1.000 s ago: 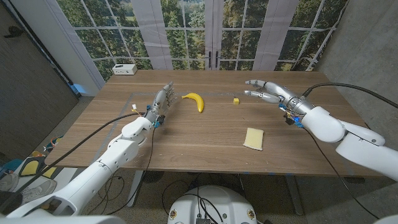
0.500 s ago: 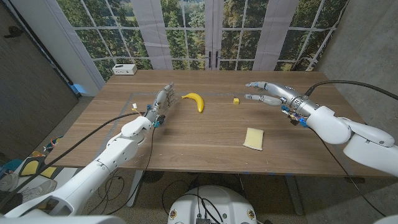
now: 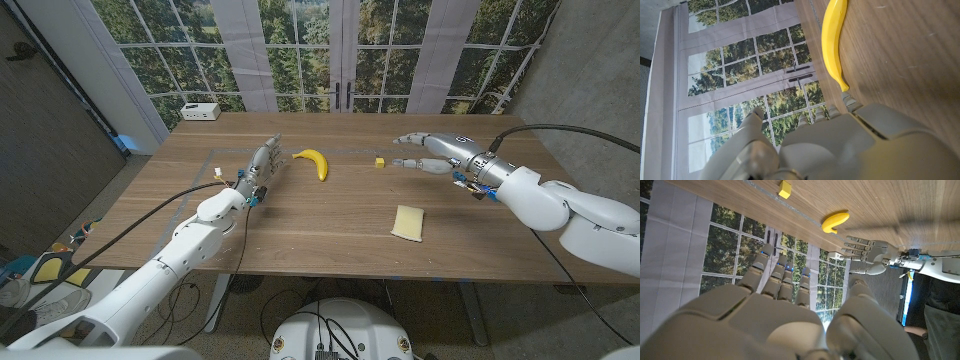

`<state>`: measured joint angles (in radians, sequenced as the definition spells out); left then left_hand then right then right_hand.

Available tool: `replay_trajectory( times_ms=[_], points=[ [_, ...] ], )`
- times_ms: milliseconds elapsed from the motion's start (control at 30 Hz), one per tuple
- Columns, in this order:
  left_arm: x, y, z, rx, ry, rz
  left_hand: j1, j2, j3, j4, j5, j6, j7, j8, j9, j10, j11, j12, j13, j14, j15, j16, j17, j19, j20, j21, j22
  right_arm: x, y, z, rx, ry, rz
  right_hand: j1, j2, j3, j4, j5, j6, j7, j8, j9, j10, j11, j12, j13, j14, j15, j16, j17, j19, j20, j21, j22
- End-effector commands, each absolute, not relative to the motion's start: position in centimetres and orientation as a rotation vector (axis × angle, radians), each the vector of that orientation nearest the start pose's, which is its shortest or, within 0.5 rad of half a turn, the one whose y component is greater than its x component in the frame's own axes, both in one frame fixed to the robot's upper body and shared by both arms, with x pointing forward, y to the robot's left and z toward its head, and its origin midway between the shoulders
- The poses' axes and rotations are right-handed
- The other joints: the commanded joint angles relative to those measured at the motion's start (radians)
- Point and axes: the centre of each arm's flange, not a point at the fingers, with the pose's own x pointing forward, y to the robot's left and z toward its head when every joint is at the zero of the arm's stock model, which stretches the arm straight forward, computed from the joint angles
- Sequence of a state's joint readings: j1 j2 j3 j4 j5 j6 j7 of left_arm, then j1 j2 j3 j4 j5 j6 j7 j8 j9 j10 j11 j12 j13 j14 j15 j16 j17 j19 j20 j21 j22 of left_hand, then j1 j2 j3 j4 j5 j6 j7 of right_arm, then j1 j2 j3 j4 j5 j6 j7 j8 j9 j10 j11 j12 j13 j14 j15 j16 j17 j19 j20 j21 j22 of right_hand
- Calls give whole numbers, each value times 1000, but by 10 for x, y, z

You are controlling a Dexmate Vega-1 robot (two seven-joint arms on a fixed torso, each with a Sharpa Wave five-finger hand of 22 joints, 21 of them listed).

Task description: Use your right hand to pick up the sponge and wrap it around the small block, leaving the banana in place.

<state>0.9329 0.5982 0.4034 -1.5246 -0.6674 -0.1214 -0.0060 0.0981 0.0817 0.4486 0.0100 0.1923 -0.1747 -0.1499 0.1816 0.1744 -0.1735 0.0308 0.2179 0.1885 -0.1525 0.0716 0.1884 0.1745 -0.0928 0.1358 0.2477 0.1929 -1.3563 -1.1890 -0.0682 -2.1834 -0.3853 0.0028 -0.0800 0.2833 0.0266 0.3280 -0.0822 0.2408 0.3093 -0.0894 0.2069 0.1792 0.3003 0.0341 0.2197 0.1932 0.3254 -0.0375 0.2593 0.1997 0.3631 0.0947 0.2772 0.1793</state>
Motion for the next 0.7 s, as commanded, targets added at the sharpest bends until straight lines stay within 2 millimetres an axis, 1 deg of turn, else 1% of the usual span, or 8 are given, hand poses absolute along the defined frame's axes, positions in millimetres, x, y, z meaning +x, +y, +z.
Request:
replay_trajectory(
  times_ms=[33,233,267,300,333,400,500,700],
  points=[
    [628,252,-47,27,-474,-315,-8,-2,-2,1,6,-99,-4,1,2,-26,10,1,4,1,2,-1,4,3,4,-1,4,451,-265,14,-1654,-798,96,18,-2,5,-10,11,2,-9,-1,5,7,-11,-1,2,3,-17,-5,-1,13,-1,-1,3],
    [629,251,-45,41,-469,-329,-9,-2,-3,1,6,-101,-5,1,2,-26,4,0,4,2,1,-1,4,3,9,-2,4,451,-265,6,-1684,-768,108,30,0,10,-18,14,4,-11,-2,5,9,-9,-2,2,5,-20,-6,-2,18,-2,-1,3],
    [629,251,-45,32,-467,-326,-9,-2,-3,1,6,-100,-5,1,2,-24,10,0,4,3,2,0,4,4,9,-2,4,452,-265,4,-1689,-762,108,34,0,12,-21,15,1,-12,-4,5,5,-14,-5,2,6,-21,-8,-2,19,-2,-2,3],
    [629,251,-45,28,-469,-327,-10,-2,-3,1,6,-101,-5,1,2,-27,2,-1,4,3,1,-1,4,4,9,-3,4,452,-265,3,-1694,-756,109,36,0,13,-23,16,0,-13,-5,5,4,-18,-6,2,6,-21,-8,-3,20,-3,-2,3],
    [629,251,-45,32,-468,-328,-10,-2,-3,1,6,-101,-5,1,2,-26,8,-1,4,3,1,-1,4,4,9,-3,4,452,-265,2,-1696,-750,110,39,-1,14,-25,17,-4,-15,-6,5,4,-18,-6,2,6,-22,-9,-3,20,-3,-3,3],
    [629,252,-45,31,-467,-328,-10,-3,-3,1,6,-102,-5,1,2,-27,3,-2,4,3,2,-1,4,5,9,-3,4,453,-265,0,-1705,-736,111,42,-3,15,-29,18,-10,-19,-9,5,-4,-23,-10,3,3,-24,-11,-3,20,-2,-4,3],
    [629,253,-46,8,-463,-339,-11,-2,-4,1,6,-102,-6,1,2,-27,5,-2,4,3,1,-1,4,5,10,-3,4,454,-265,-4,-1711,-720,114,51,-5,18,-36,21,-18,-23,-13,5,-6,-20,-13,3,0,-23,-16,-3,28,-25,-3,4],
    [629,255,-47,8,-465,-340,-11,-2,-4,1,7,-102,-5,2,2,-23,7,-1,4,5,2,-1,4,7,10,-3,4,454,-265,-14,-1721,-688,111,57,0,22,-38,23,-18,-23,-13,6,-9,-24,-15,3,2,-24,-16,-2,31,-22,-4,4]
  ],
)
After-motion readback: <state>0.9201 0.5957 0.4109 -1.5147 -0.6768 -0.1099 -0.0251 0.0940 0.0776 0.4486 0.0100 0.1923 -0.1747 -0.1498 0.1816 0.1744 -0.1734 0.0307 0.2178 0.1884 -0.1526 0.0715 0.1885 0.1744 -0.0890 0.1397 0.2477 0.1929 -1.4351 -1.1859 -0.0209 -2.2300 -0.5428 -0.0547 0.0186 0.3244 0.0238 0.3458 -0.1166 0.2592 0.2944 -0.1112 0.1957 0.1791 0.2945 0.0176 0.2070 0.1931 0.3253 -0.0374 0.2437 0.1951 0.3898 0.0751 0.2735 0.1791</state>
